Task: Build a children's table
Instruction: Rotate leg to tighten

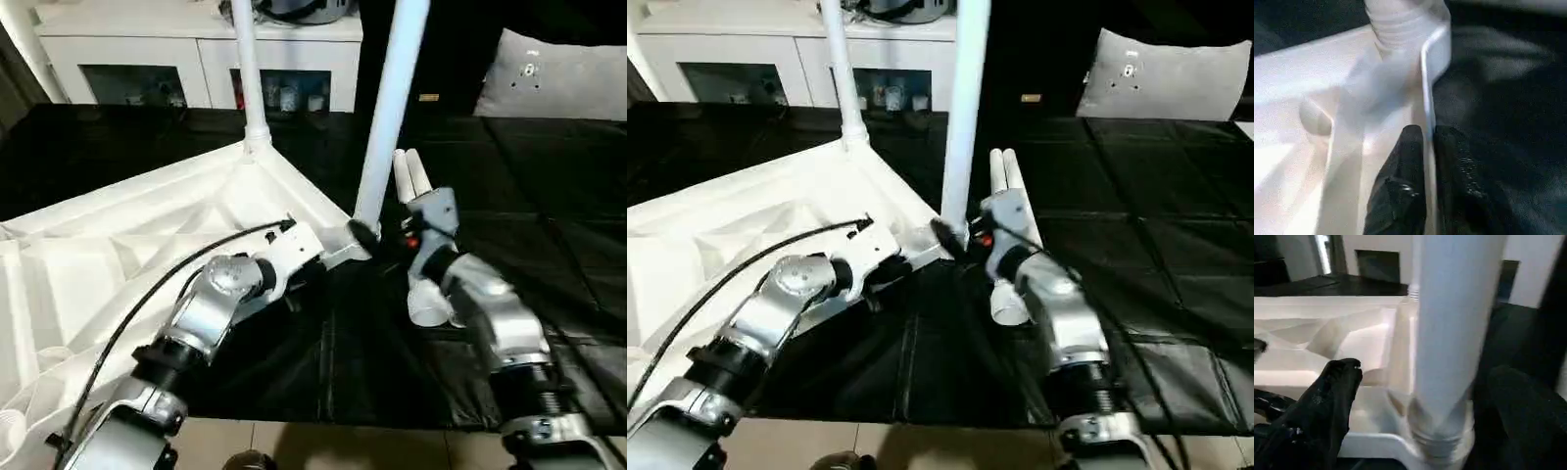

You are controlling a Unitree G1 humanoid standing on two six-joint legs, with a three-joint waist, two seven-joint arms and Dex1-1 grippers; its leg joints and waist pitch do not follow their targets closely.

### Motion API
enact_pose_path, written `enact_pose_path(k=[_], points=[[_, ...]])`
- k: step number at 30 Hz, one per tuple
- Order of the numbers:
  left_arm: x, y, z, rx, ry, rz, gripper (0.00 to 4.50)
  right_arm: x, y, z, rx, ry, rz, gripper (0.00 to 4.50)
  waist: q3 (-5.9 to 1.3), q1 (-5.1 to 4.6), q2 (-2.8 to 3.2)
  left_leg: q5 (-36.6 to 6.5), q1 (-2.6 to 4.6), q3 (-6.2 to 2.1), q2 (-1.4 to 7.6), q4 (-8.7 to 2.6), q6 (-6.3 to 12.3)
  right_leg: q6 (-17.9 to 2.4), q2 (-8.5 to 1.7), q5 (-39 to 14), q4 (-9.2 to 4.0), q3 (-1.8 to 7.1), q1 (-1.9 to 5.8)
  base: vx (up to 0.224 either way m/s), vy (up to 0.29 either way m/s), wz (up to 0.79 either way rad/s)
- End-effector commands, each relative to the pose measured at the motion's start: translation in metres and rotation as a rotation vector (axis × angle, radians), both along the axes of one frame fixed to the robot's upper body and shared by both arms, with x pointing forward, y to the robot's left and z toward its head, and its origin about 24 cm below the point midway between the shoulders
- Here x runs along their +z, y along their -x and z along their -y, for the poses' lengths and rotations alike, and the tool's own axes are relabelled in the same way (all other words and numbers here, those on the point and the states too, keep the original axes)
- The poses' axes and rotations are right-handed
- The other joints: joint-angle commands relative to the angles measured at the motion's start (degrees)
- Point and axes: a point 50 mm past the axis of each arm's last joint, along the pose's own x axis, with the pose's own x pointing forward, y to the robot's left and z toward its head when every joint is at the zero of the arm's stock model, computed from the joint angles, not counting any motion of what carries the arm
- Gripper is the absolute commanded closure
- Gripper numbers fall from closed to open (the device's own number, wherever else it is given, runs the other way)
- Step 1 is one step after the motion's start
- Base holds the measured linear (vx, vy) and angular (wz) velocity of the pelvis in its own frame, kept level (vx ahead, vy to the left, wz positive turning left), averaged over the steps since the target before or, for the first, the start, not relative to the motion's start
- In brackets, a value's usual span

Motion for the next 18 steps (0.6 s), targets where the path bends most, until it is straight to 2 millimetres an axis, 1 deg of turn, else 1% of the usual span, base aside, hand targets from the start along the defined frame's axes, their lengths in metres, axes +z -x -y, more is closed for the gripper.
enact_pose_path(k=[1,2,3,4,5,6,7,8,9,10,11,12,13,14,15,16,17,18], points=[[0.007,-0.006,0.001,0.012,0.017,0.045,3.53,0.000,0.004,0.000,0.021,-0.009,-0.017,0.00,-3.61,-0.07,-0.20,-11.4,1.11,-1.22,2.73,-3.36,0.95,-10.3,-4.12,-2.1,-3.88,1.72,1.97,0.000,0.000,0.00],[0.008,-0.007,0.001,0.028,0.024,0.058,3.46,0.001,0.006,-0.001,0.031,-0.005,-0.007,0.00,-3.67,-0.01,-0.14,-10.8,1.06,-1.23,2.70,-3.26,1.27,-10.4,-4.12,-1.0,-3.78,1.69,2.06,0.000,0.000,0.00],[0.012,-0.011,-0.001,0.061,0.052,0.090,3.37,0.002,0.008,-0.002,0.027,-0.002,0.002,0.00,-3.77,0.02,-0.13,-9.3,0.92,-1.19,2.64,-3.01,2.09,-10.6,-4.10,2.2,-3.49,1.64,2.14,0.000,0.000,0.00],[0.016,-0.013,-0.003,0.090,0.082,0.117,3.28,0.001,0.009,-0.004,0.021,0.000,0.012,0.00,-3.80,0.03,-0.16,-8.9,0.87,-1.22,2.66,-2.96,2.31,-10.7,-4.12,3.0,-3.45,1.60,2.19,0.000,0.000,0.00],[0.019,-0.014,-0.004,0.106,0.099,0.131,3.19,0.001,0.010,-0.005,0.018,0.000,0.016,0.00,-3.99,-0.01,-0.19,-8.1,0.82,-1.24,2.62,-2.81,2.63,-11.0,-4.12,4.7,-3.19,1.53,2.32,0.000,0.000,0.00],[0.021,-0.014,-0.006,0.120,0.108,0.135,3.19,0.001,0.010,-0.006,0.018,-0.004,0.016,0.00,-4.10,-0.02,-0.19,-7.4,0.79,-1.25,2.63,-2.71,2.79,-11.2,-4.15,5.7,-3.08,1.50,2.34,0.000,0.000,0.00],[0.023,-0.014,-0.009,0.128,0.112,0.138,3.10,0.001,0.011,-0.007,0.019,-0.009,0.015,0.00,-4.20,-0.09,-0.13,-6.4,0.67,-1.20,2.58,-2.50,3.19,-11.6,-4.00,7.5,-2.85,1.45,2.23,0.000,0.000,0.00],[0.025,-0.014,-0.015,0.148,0.116,0.143,3.10,0.001,0.012,-0.009,0.022,-0.020,0.013,0.00,-4.05,-0.11,-0.10,-6.7,0.61,-1.14,2.57,-2.49,3.61,-11.8,-3.96,7.4,-2.91,1.42,2.08,0.000,0.000,0.00],[0.025,-0.014,-0.015,0.148,0.116,0.143,3.10,0.001,0.012,-0.009,0.022,-0.020,0.013,0.00,-3.90,-0.13,-0.03,-8.0,0.66,-1.19,2.69,-2.66,3.57,-11.8,-4.02,5.3,-3.09,1.36,2.00,0.000,0.000,0.00],[0.027,-0.012,-0.026,0.179,0.098,0.151,3.10,0.001,0.014,-0.011,0.033,-0.031,0.007,0.00,-3.86,-0.16,-0.04,-8.7,0.74,-1.19,2.77,-2.72,3.43,-11.9,-4.04,4.2,-3.13,1.36,1.99,0.000,0.000,0.00],[0.028,-0.012,-0.028,0.186,0.093,0.153,3.10,0.001,0.014,-0.011,0.035,-0.034,0.006,0.00,-3.74,-0.23,0.09,-9.7,0.78,-1.23,2.93,-2.91,3.17,-11.7,-4.04,2.2,-3.28,1.40,1.87,0.000,0.000,0.00],[0.030,-0.010,-0.039,0.216,0.075,0.165,3.10,0.000,0.016,-0.013,0.043,-0.037,0.002,0.00,-3.72,-0.24,0.00,-10.2,0.89,-1.18,2.90,-2.92,2.99,-11.5,-3.93,1.2,-3.39,1.41,1.77,0.000,0.000,0.00],[0.030,-0.009,-0.041,0.223,0.070,0.166,3.10,0.000,0.016,-0.013,0.046,-0.038,0.001,0.00,-3.69,-0.29,0.11,-10.6,0.87,-1.25,2.97,-3.04,2.59,-11.4,-3.94,0.5,-3.35,1.43,1.77,0.000,0.000,0.00],[0.033,-0.005,-0.055,0.265,0.048,0.177,3.10,-0.002,0.018,-0.015,0.060,-0.038,-0.006,0.00,-3.66,-0.25,0.16,-11.1,1.01,-1.30,3.06,-3.14,2.15,-11.3,-3.95,-0.1,-3.30,1.44,1.69,0.000,0.000,0.00],[0.034,-0.004,-0.059,0.275,0.043,0.180,3.10,-0.002,0.019,-0.016,0.064,-0.036,-0.007,0.00,-3.66,-0.25,0.16,-11.1,1.01,-1.30,3.06,-3.14,2.15,-11.3,-3.95,-0.1,-3.30,1.44,1.69,0.000,0.000,0.00],[0.036,0.000,-0.070,0.303,0.018,0.184,3.10,-0.004,0.020,-0.018,0.083,-0.026,-0.008,0.00,-3.62,-0.35,0.30,-11.8,1.05,-1.29,3.08,-3.25,1.64,-11.3,-3.86,-0.9,-3.33,1.42,1.54,0.000,0.000,0.00],[0.037,0.002,-0.074,0.310,0.005,0.184,3.10,-0.004,0.019,-0.020,0.097,-0.026,-0.009,0.00,-3.49,-0.33,0.36,-12.4,1.09,-1.19,2.95,-3.26,1.39,-11.0,-3.74,-1.8,-3.51,1.50,1.36,0.000,0.000,0.00],[0.037,0.003,-0.075,0.312,0.001,0.184,3.10,-0.003,0.019,-0.020,0.101,-0.026,-0.009,0.00,-3.50,-0.30,0.40,-12.7,1.12,-1.22,2.99,-3.30,1.16,-10.9,-3.79,-2.1,-3.48,1.52,1.40,0.000,0.000,0.00]])
